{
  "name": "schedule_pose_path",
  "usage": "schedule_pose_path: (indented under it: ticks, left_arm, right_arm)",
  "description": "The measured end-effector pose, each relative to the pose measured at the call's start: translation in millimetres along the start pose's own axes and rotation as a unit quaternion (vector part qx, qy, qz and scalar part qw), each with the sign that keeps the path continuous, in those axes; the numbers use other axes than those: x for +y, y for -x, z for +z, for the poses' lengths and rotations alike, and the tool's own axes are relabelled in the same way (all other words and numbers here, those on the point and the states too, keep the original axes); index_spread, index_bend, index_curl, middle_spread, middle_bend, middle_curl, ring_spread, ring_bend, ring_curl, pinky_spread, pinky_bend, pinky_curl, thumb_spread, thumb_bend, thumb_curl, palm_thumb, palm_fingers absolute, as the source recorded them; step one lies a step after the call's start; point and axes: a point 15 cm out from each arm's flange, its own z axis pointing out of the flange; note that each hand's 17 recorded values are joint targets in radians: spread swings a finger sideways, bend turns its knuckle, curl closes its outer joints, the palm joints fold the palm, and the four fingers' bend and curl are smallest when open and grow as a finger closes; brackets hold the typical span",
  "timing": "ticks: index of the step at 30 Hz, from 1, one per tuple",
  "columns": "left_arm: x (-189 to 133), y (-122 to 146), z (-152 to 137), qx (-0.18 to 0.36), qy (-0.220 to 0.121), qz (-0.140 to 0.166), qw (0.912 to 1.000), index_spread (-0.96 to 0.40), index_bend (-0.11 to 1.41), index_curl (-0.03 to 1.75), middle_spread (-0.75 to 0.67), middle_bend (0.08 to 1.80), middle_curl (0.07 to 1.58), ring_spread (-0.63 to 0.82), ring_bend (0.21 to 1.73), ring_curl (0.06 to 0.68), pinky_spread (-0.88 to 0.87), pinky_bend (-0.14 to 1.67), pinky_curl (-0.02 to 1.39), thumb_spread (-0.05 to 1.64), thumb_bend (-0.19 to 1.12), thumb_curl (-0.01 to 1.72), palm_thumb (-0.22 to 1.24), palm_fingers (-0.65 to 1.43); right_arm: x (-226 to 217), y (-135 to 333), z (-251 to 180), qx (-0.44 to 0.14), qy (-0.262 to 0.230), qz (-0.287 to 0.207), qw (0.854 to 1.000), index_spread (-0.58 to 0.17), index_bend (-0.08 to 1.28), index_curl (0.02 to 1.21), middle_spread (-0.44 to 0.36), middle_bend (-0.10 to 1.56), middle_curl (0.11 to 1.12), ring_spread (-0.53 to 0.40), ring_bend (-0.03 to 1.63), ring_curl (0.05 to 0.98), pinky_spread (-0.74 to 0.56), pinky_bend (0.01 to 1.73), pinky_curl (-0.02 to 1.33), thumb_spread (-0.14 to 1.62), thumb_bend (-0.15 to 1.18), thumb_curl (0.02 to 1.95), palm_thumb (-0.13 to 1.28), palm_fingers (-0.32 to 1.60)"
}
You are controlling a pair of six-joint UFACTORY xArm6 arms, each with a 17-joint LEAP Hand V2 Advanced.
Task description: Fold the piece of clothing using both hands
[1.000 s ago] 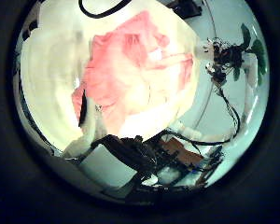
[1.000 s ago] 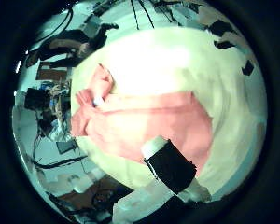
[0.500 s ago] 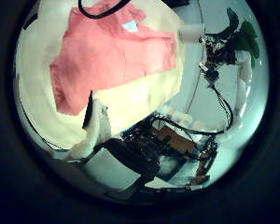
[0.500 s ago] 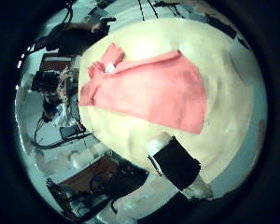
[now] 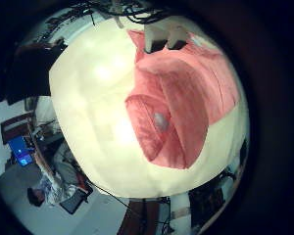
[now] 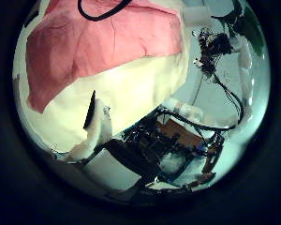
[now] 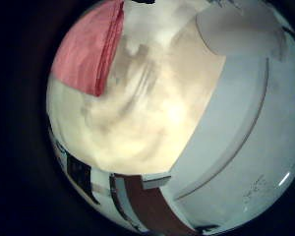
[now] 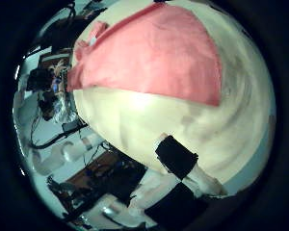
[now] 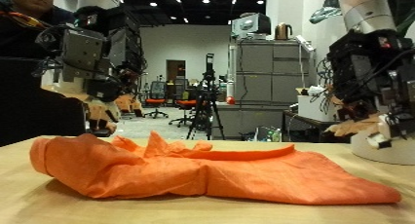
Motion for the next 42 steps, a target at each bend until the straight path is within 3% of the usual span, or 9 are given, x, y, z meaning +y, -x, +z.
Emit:
schedule_pose_path:
  ticks: [15,21,27,29,31,33,34,37,42]
  left_arm:
    - [10,5,7,-0.004,0.009,-0.005,0.9999,0.12,0.13,0.18,0.4,0.18,0.26,0.59,0.42,0.215,0.54,0.35,0.32,1.2,-0.02,0.38,0.57,-0.08]
    - [12,8,4,-0.013,0.009,-0.004,0.9999,0.12,0.13,0.18,0.39,0.18,0.25,0.59,0.43,0.218,0.54,0.35,0.32,1.2,-0.02,0.37,0.57,-0.08]
    - [14,11,3,-0.017,0.012,-0.004,0.9998,0.12,0.13,0.18,0.39,0.18,0.26,0.59,0.43,0.219,0.54,0.35,0.32,1.2,-0.02,0.37,0.57,-0.07]
    - [14,14,-3,-0.024,0.011,-0.004,0.9996,0.12,0.13,0.18,0.38,0.18,0.26,0.59,0.42,0.219,0.54,0.35,0.32,1.19,-0.02,0.37,0.57,-0.07]
    - [14,15,-7,-0.027,0.009,-0.005,0.9996,0.12,0.13,0.18,0.38,0.18,0.26,0.59,0.42,0.219,0.54,0.35,0.32,1.19,-0.02,0.37,0.57,-0.07]
    - [14,16,-11,-0.028,0.009,-0.005,0.9996,0.12,0.13,0.19,0.38,0.18,0.26,0.59,0.42,0.219,0.54,0.35,0.32,1.19,-0.02,0.37,0.57,-0.07]
    - [15,15,-12,-0.029,0.009,-0.004,0.9995,0.12,0.13,0.19,0.38,0.18,0.26,0.59,0.42,0.219,0.54,0.35,0.32,1.19,-0.02,0.37,0.57,-0.07]
    - [13,16,-15,-0.029,0.006,-0.005,0.9995,0.12,0.13,0.19,0.38,0.18,0.26,0.59,0.42,0.22,0.54,0.35,0.32,1.19,-0.02,0.37,0.57,-0.07]
    - [13,21,-20,-0.035,0.005,-0.006,0.9993,0.12,0.13,0.19,0.38,0.18,0.26,0.59,0.42,0.222,0.53,0.35,0.32,1.19,-0.02,0.37,0.58,-0.07]
  right_arm:
    - [-13,-8,66,0.001,0.061,0.0,0.998,-0.326,0.18,0.32,-0.042,0.2,0.34,0.104,0.31,0.244,0.25,0.29,0.31,1.02,-0.02,0.3,0.63,0.16]
    - [-11,-13,74,0.011,0.075,0.003,0.997,-0.303,0.19,0.32,-0.087,0.23,0.35,0.025,0.37,0.253,0.2,0.23,0.29,1.0,-0.02,0.31,0.65,0.34]
    - [-8,-14,77,0.013,0.084,0.002,0.996,-0.313,0.2,0.35,-0.146,0.3,0.37,-0.13,0.49,0.275,0.09,0.17,0.25,0.99,-0.02,0.33,0.71,0.6]
    - [-8,-14,78,0.014,0.084,0.001,0.996,-0.347,0.2,0.34,-0.183,0.37,0.39,-0.23,0.62,0.294,-0.05,0.25,0.24,0.96,-0.01,0.34,0.75,0.96]
    - [-7,-16,79,0.016,0.084,0.002,0.996,-0.367,0.21,0.37,-0.193,0.38,0.4,-0.278,0.66,0.32,-0.17,0.33,0.26,0.95,-0.02,0.35,0.77,1.06]
    - [-6,-18,80,0.016,0.085,0.003,0.996,-0.382,0.24,0.4,-0.206,0.47,0.44,-0.305,0.71,0.349,-0.31,0.46,0.3,0.94,-0.01,0.36,0.8,1.3]
    - [-5,-19,81,0.015,0.085,0.005,0.996,-0.395,0.28,0.43,-0.211,0.52,0.46,-0.316,0.76,0.378,-0.4,0.54,0.32,0.93,-0.02,0.36,0.81,1.33]
    - [0,-28,81,0.02,0.088,0.009,0.996,-0.401,0.42,0.5,-0.21,0.66,0.52,-0.31,0.84,0.42,-0.5,0.68,0.38,0.92,-0.01,0.38,0.85,1.44]
    - [11,-45,75,0.02,0.081,0.023,0.996,-0.368,0.67,0.62,-0.176,0.89,0.61,-0.273,1.01,0.493,-0.5,0.86,0.46,0.94,0.0,0.41,0.95,1.42]
